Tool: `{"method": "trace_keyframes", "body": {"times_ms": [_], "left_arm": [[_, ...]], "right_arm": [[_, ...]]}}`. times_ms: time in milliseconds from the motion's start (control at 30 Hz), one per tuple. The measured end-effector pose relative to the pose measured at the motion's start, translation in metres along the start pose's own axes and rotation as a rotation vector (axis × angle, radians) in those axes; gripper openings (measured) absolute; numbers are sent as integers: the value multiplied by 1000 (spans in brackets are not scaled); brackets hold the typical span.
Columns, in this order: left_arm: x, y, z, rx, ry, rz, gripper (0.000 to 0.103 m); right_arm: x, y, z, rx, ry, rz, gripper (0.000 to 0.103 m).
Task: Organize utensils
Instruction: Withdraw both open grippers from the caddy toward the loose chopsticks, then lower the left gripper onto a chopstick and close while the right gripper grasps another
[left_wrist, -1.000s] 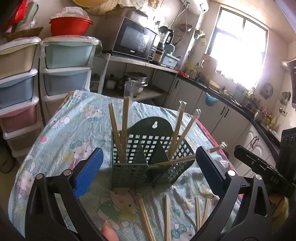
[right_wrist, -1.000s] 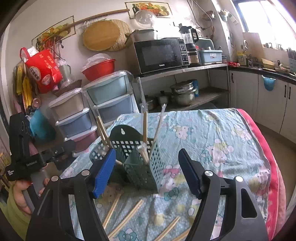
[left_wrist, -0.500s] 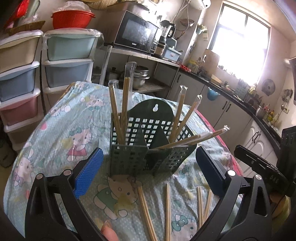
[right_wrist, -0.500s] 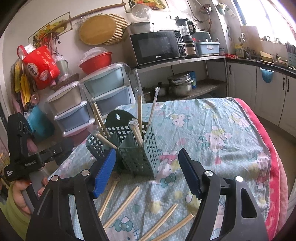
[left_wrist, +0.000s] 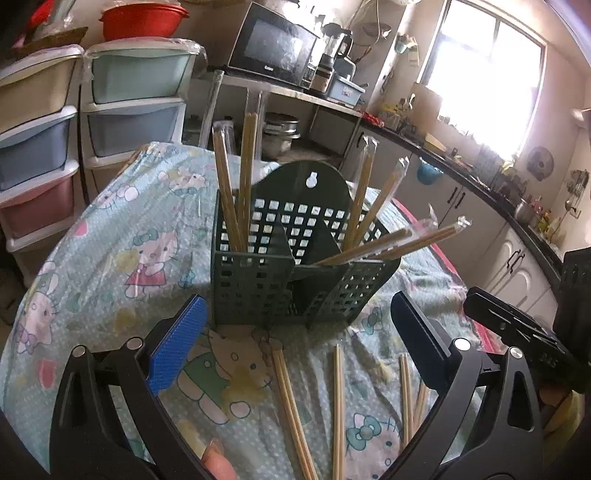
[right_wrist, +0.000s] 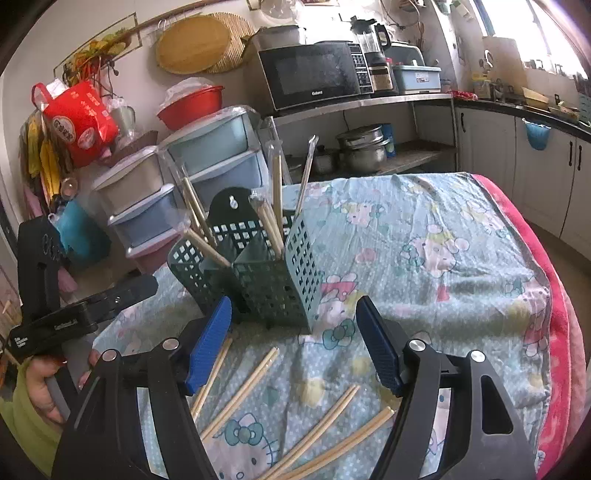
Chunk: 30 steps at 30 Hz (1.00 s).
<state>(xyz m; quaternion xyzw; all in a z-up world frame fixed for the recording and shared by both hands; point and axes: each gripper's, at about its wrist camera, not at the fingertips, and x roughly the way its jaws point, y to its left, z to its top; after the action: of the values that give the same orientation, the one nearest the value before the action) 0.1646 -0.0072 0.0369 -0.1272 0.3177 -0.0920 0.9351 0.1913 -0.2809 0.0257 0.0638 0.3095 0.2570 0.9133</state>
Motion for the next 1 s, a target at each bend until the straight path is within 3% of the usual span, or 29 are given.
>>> {"method": "trace_keyframes", "body": {"times_ms": [833,1000], "left_arm": [[39,7,-28,-13,126,7,92],[48,8,-33,-15,164,1,81]], "right_arm": [[31,-7,-39,16,161,-5,68],[37,-9,-46,19,194,-7,67]]}}
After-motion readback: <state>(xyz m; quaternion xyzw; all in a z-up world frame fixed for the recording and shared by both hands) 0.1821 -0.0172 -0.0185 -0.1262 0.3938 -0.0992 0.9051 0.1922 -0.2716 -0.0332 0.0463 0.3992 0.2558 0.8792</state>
